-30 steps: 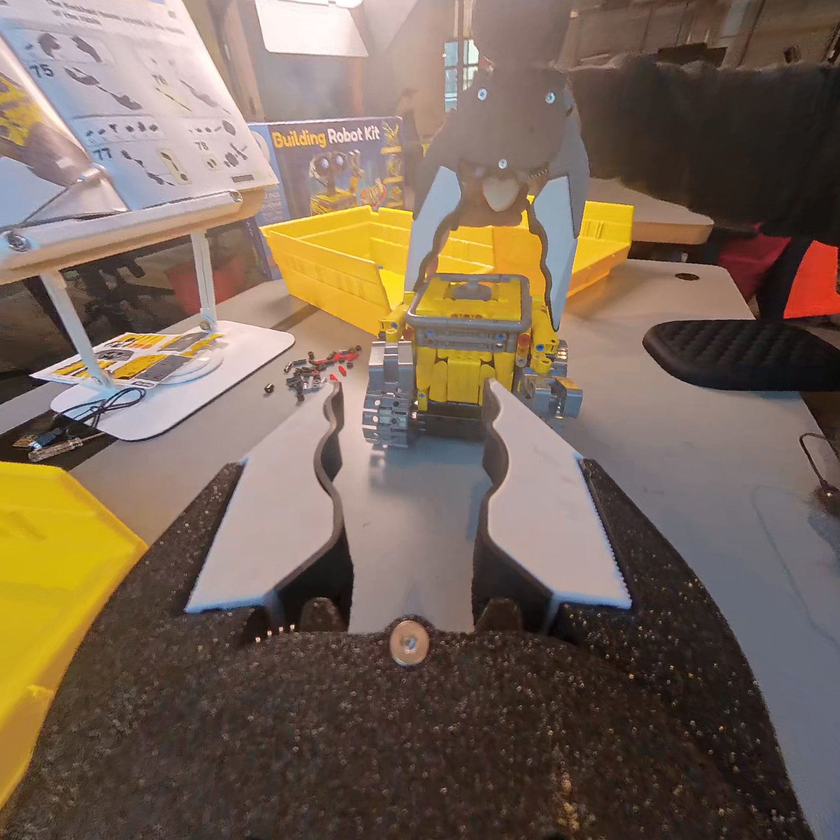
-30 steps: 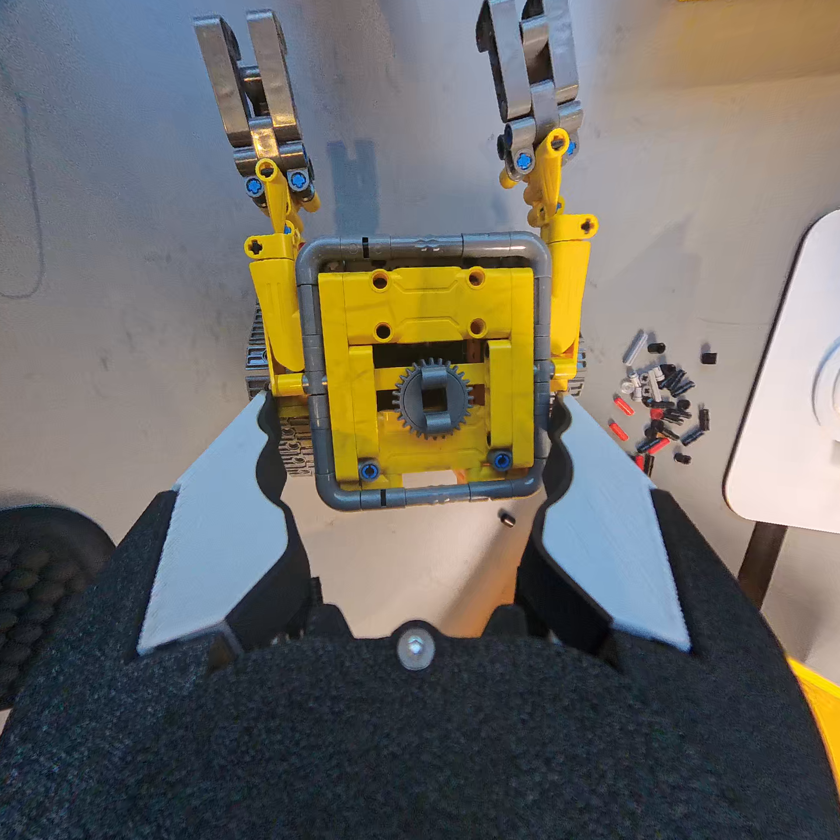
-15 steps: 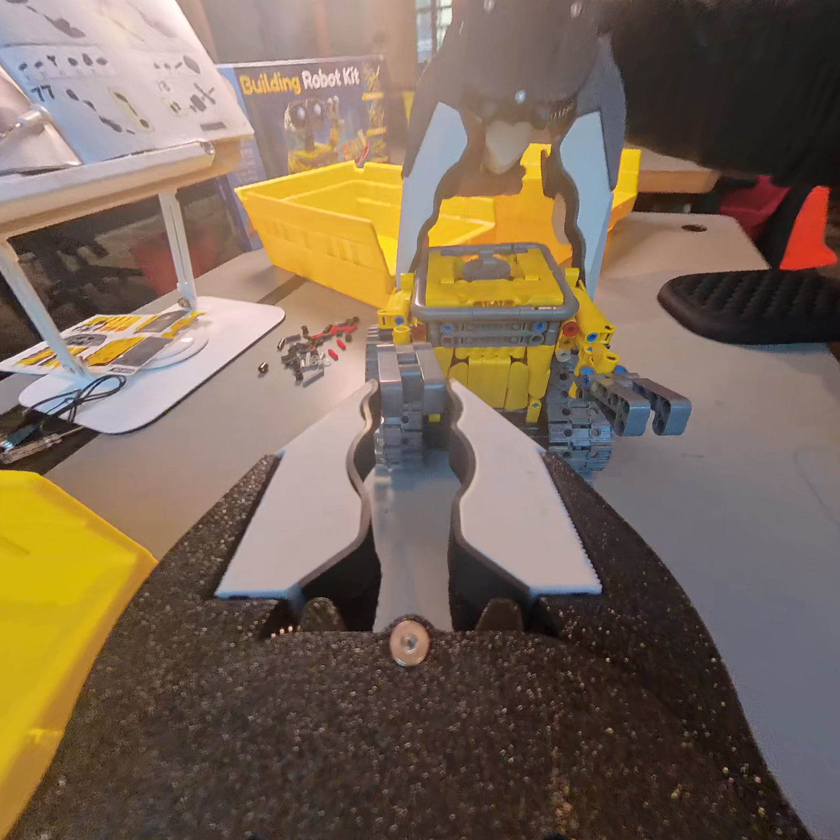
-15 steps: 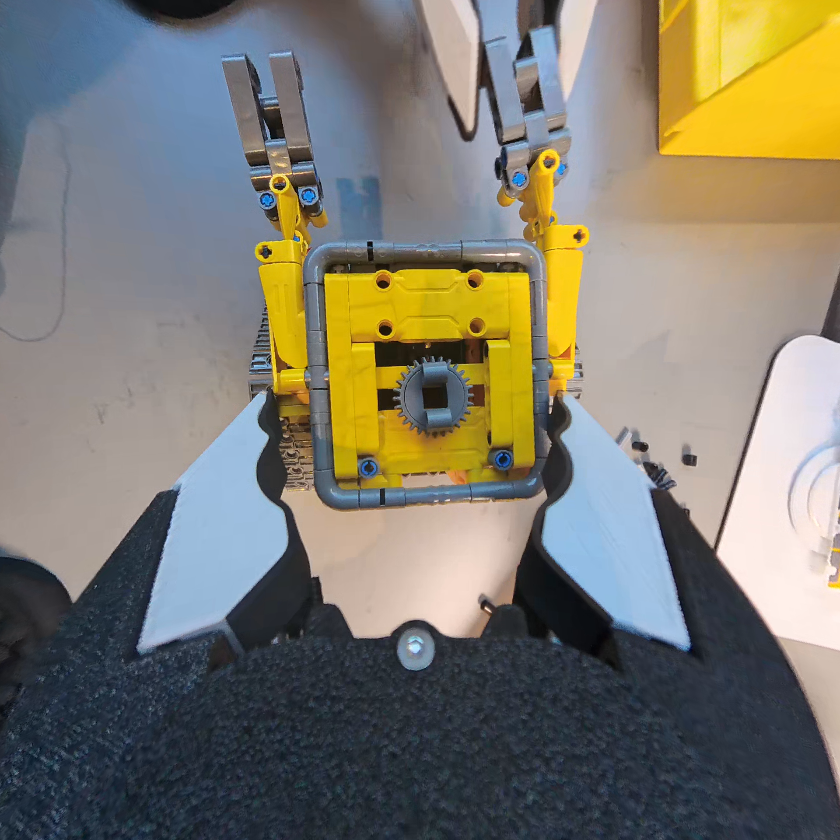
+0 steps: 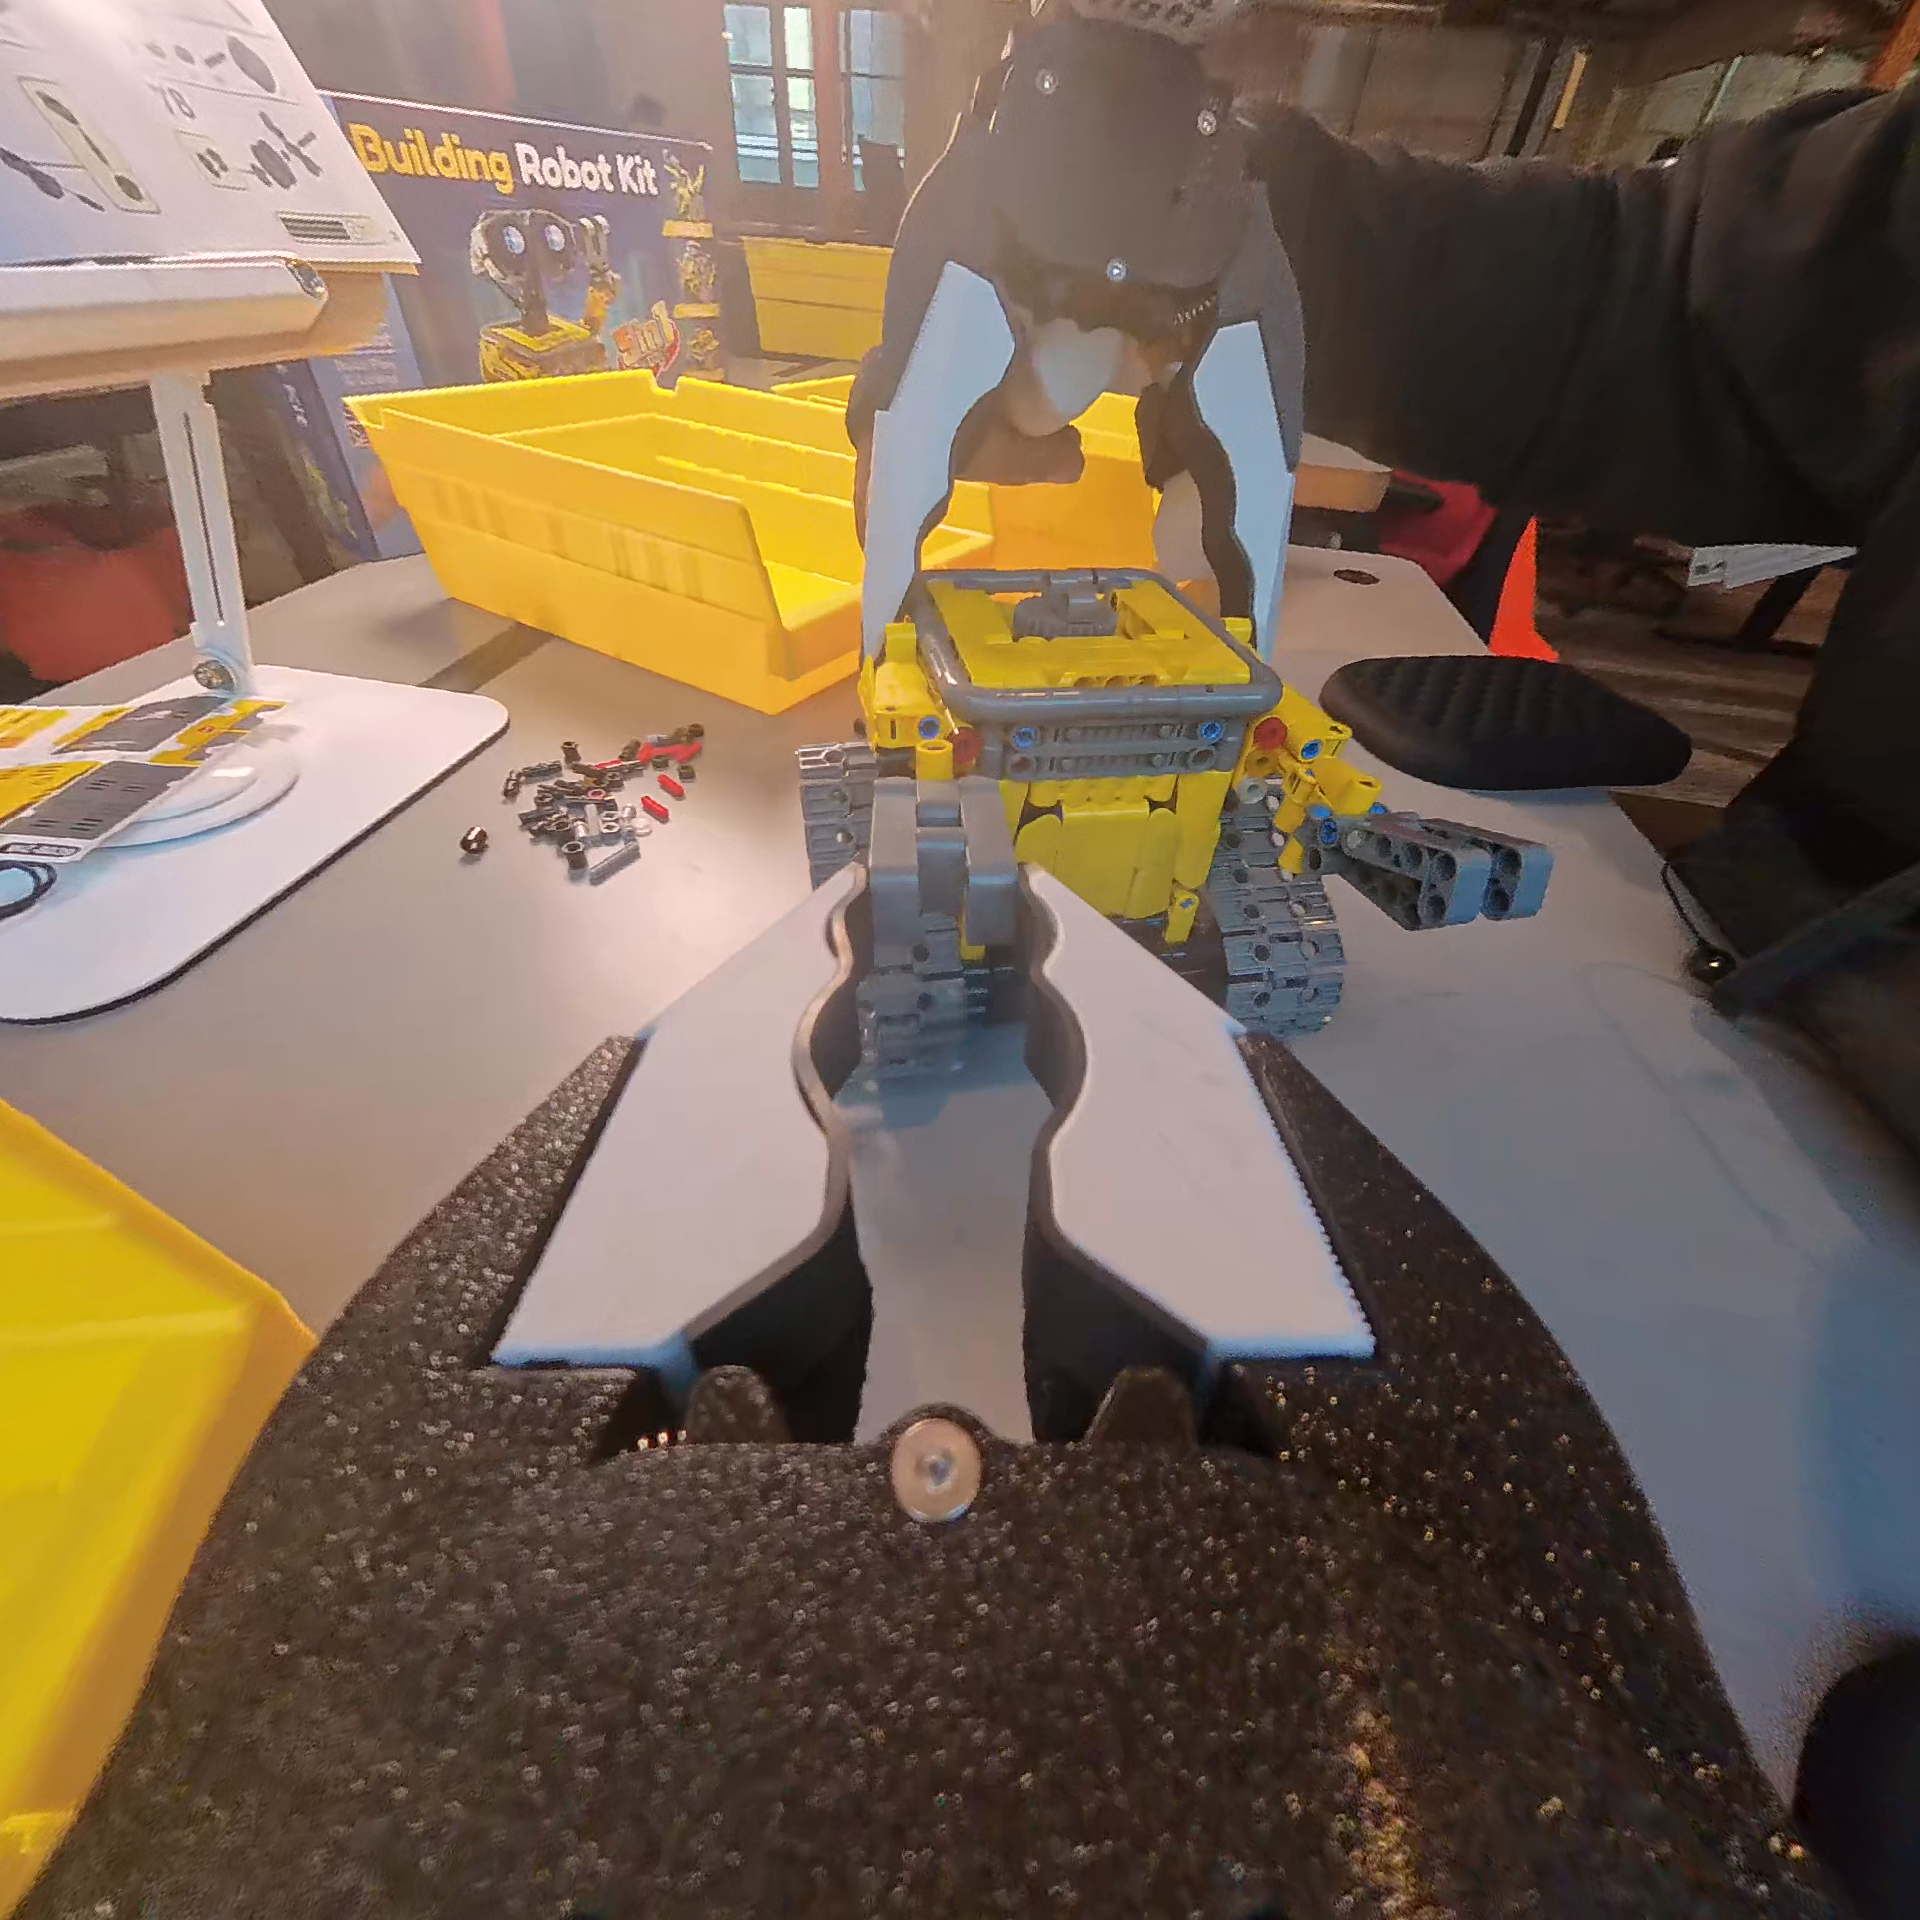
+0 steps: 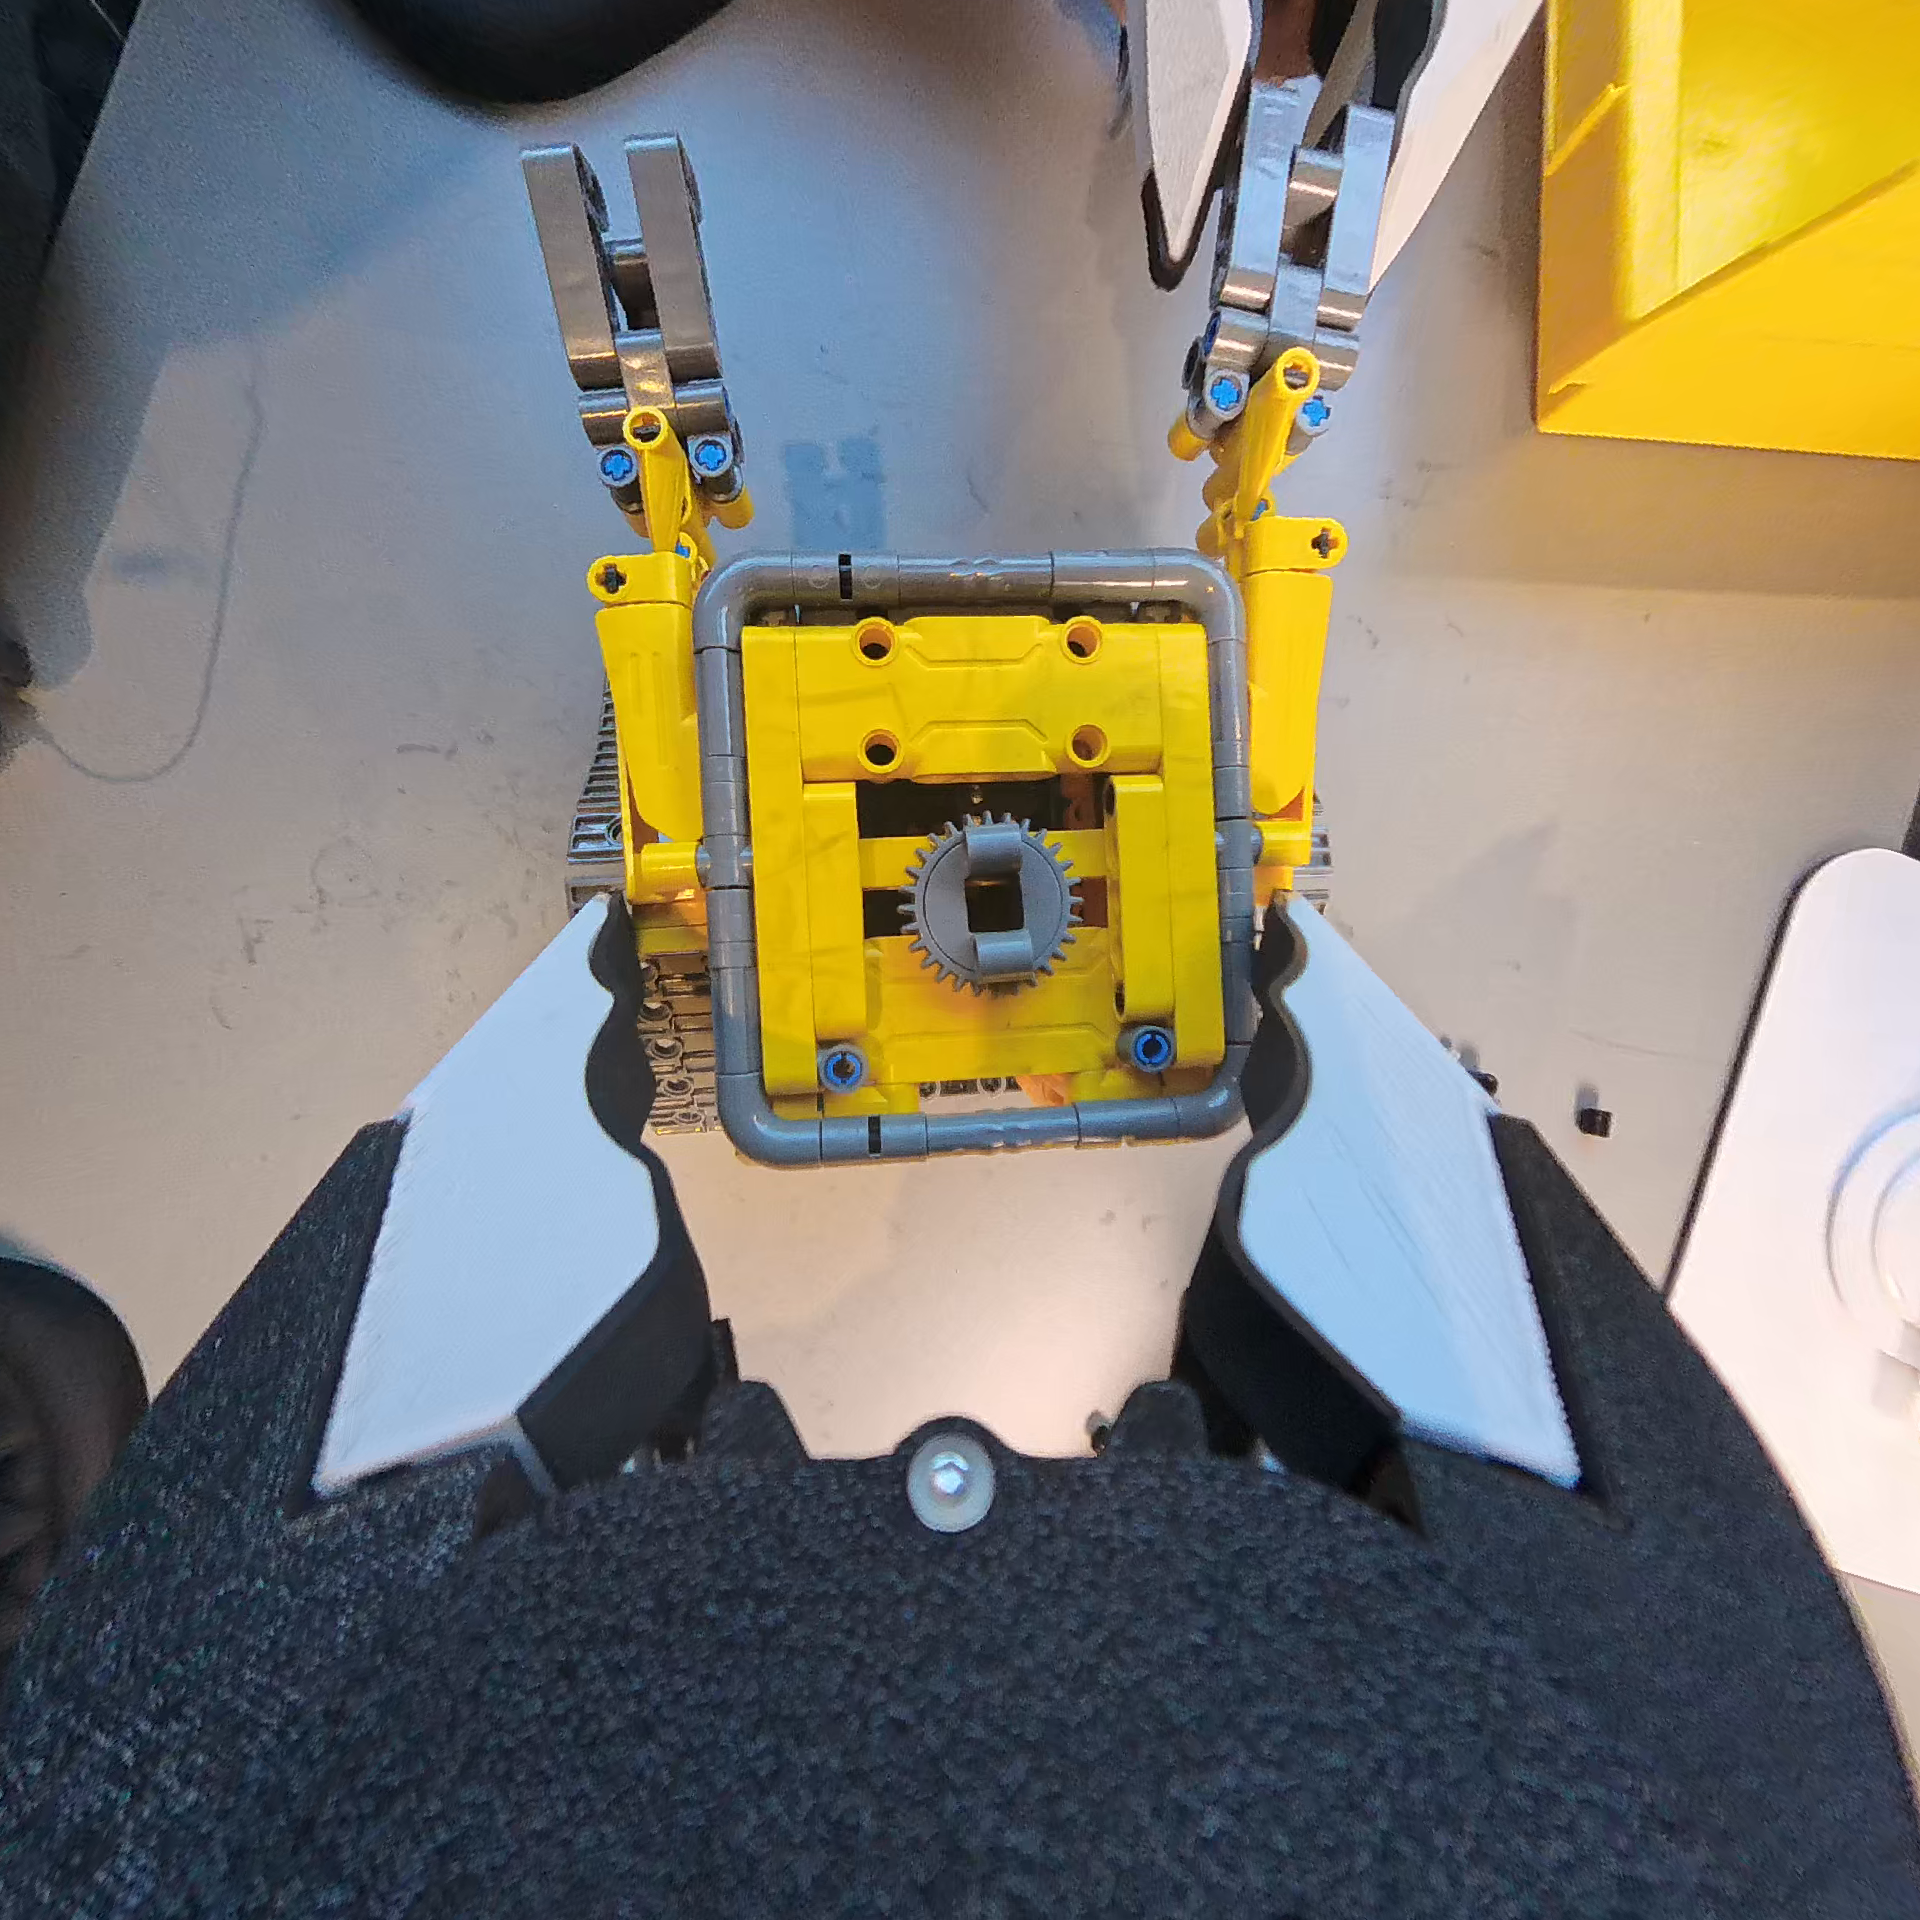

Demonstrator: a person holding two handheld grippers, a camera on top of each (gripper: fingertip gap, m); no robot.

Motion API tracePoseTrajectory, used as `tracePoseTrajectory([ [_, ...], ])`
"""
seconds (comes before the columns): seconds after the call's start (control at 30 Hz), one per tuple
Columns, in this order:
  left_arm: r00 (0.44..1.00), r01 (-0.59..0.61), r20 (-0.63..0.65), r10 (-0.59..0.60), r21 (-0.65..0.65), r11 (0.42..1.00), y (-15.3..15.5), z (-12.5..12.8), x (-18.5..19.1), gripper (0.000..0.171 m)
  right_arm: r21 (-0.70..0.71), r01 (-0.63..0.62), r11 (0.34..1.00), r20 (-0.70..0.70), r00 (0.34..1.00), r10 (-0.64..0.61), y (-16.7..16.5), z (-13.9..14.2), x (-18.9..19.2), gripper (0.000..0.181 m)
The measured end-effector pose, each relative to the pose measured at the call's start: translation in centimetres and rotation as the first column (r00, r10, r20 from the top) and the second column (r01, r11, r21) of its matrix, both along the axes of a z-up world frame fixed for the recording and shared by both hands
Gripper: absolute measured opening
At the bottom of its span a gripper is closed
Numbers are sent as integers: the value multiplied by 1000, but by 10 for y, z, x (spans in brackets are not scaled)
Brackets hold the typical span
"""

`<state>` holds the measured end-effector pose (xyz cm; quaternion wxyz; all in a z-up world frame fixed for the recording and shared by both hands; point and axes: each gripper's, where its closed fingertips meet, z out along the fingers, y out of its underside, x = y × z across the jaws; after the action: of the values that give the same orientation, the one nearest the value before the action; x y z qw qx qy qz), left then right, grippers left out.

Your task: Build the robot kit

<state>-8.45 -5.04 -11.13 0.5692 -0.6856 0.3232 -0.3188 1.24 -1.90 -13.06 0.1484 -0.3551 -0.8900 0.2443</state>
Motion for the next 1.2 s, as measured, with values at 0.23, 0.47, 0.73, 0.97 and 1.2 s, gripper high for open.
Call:
tracePoseTrajectory([
  [0.23,996,-90,-14,90,-55,994,2,-1,-15,49,-4,38,999,-10,999,-38,2,0,-6,117],
  [0.47,939,-341,-46,341,18,940,-4,32,-47,55,-17,84,996,-31,996,-85,13,1,-23,116],
  [0.73,820,-569,-46,570,43,821,5,37,-71,51,-12,108,994,-40,993,-108,36,1,-64,116],
  [0.97,761,-648,-23,649,45,761,15,24,-86,51,-27,110,994,-50,993,-112,49,1,-89,117],
  [1.2,737,-674,-14,675,39,737,17,17,-95,51,-9,119,993,-123,985,-120,50,5,-96,115],
])
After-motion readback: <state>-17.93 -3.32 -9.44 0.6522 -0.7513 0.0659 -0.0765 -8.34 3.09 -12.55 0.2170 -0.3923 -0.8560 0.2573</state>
